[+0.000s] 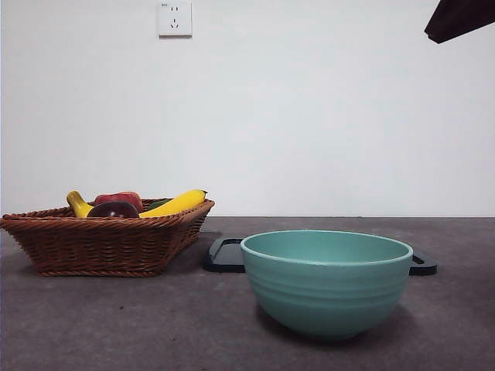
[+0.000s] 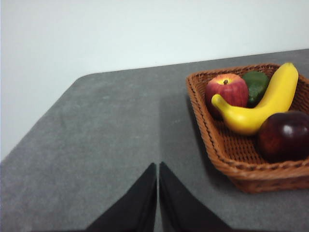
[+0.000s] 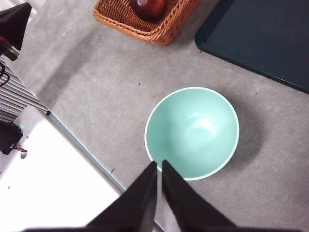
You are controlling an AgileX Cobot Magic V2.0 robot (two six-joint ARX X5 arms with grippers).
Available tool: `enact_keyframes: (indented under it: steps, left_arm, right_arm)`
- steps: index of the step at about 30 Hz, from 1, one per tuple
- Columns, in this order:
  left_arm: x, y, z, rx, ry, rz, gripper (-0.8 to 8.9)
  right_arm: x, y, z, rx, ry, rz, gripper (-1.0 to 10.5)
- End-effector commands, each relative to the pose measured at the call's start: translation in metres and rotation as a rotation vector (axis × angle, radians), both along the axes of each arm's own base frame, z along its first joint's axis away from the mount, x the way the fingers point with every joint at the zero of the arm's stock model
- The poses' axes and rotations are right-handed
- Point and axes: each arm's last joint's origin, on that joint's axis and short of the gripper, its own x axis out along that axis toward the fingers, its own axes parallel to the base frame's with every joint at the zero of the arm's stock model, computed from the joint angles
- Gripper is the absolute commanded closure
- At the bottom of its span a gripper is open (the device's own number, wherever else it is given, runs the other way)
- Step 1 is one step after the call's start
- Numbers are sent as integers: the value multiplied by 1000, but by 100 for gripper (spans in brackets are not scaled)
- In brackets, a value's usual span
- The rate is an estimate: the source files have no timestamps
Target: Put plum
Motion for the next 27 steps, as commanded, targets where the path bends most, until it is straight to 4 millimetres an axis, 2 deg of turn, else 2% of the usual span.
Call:
enact_keyframes:
  steps: [1, 8, 27]
  left_arm:
    - [1, 0, -4, 5, 9, 7, 807]
    - [1, 1, -16, -7, 73, 8, 807]
    - [1, 1, -15, -10, 71, 8, 807]
  right_arm:
    - [1, 2, 5, 6, -23, 16, 940]
    - [1, 2, 5, 6, -23, 16, 941]
    - [1, 2, 5, 6, -23, 16, 941]
